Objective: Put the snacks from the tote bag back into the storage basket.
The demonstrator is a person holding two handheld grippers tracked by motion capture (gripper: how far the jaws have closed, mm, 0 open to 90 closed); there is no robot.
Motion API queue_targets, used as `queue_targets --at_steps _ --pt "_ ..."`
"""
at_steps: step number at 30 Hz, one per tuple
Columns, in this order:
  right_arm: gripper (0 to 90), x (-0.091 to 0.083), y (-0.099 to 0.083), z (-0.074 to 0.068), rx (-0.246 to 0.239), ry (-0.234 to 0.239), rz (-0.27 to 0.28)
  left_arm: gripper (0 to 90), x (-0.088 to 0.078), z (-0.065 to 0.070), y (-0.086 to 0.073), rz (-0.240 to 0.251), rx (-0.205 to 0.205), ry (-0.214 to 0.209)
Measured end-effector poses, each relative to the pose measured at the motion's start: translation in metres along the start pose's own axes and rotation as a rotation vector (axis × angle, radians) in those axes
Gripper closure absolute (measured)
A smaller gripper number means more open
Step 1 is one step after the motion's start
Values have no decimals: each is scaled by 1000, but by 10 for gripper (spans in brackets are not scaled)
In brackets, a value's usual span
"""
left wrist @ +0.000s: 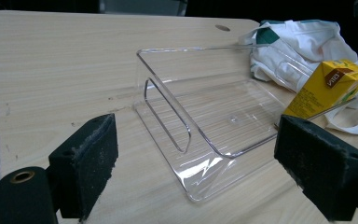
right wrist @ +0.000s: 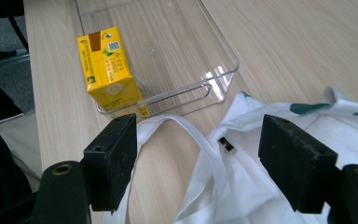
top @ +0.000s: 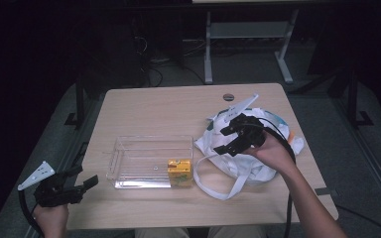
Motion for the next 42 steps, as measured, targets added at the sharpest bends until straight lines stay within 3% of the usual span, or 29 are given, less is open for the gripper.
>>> queue_targets --at_steps 42 --pt "268 -27 -87 19 178 -73 38 130 1 1 -1 -13 5 5"
Point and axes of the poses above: each handheld gripper's, and its own axes: x roughly forward along the jaws, y roughly out of its top, z roughly to its right, the point moved 5 cm from there along x, roughly forward along the jaws, and after that the axes turned 2 degrees about -z, right-handed, at the moved point
